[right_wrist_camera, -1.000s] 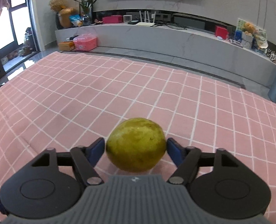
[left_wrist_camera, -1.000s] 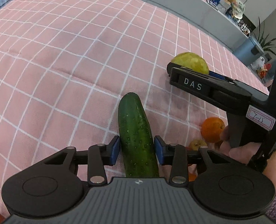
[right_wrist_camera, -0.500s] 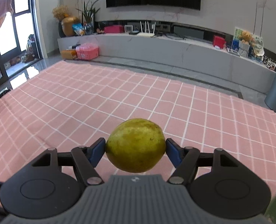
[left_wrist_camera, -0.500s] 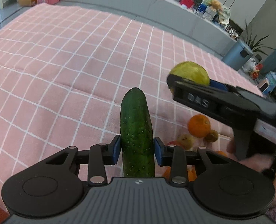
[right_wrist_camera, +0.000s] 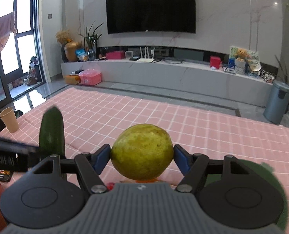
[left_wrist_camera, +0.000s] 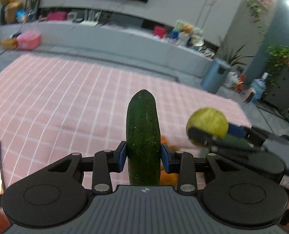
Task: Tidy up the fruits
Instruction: 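Carry cucumber and pomelo into the green colander and release both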
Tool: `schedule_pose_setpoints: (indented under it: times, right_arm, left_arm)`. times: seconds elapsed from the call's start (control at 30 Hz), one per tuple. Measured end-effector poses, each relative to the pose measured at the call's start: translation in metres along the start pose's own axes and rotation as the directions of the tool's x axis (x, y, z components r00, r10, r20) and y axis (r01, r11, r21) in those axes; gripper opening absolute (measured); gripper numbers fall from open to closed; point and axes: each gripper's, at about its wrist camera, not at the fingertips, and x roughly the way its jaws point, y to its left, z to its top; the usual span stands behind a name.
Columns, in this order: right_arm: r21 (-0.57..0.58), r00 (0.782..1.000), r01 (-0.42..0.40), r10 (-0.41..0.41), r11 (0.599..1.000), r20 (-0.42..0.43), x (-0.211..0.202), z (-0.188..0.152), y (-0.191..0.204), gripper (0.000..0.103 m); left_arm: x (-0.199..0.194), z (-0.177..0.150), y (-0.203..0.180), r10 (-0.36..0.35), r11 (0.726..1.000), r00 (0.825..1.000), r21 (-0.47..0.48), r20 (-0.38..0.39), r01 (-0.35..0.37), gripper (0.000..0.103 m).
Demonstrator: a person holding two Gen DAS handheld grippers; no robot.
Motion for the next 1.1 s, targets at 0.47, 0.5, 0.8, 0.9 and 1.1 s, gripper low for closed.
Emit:
schedule_pose_setpoints:
  times: [0.47, 0.5, 0.8, 0.9, 1.1]
  right_arm:
    - [-0.093, 0.989, 0.113, -0.121, 0.989, -0.086, -0.070, -0.016, -0.081, 0.067]
    - [-0.100, 0.987, 0.115, -0.125, 0.988, -0.101, -0.068, -0.018, -0.086, 0.067]
    - [-0.140, 0.944, 0.060, -0.102, 0.988, -0.313, -0.032, -0.043, -0.124, 0.067]
    - [-0.166, 0.922, 0.017, -0.080, 0.986, -0.378, -0.015, -0.048, -0.129, 0.067]
    - [-0.226, 0.880, -0.055, -0.060, 0.973, -0.471, 0.008, -0.061, -0.131, 0.067]
  left_arm:
    - [0.031, 0.029, -0.109, -0.257, 0.944, 0.966, 0.210, -0.016, 0.255, 0.041]
    - [0.040, 0.030, -0.114, -0.272, 0.938, 0.961, 0.211, -0.038, 0.274, 0.041]
    - [0.124, 0.022, -0.140, -0.267, 0.924, 0.934, 0.213, -0.237, 0.318, 0.041]
    - [0.142, 0.018, -0.143, -0.261, 0.919, 0.918, 0.213, -0.300, 0.331, 0.041]
    - [0.166, 0.007, -0.150, -0.221, 0.906, 0.894, 0.259, -0.389, 0.336, 0.041]
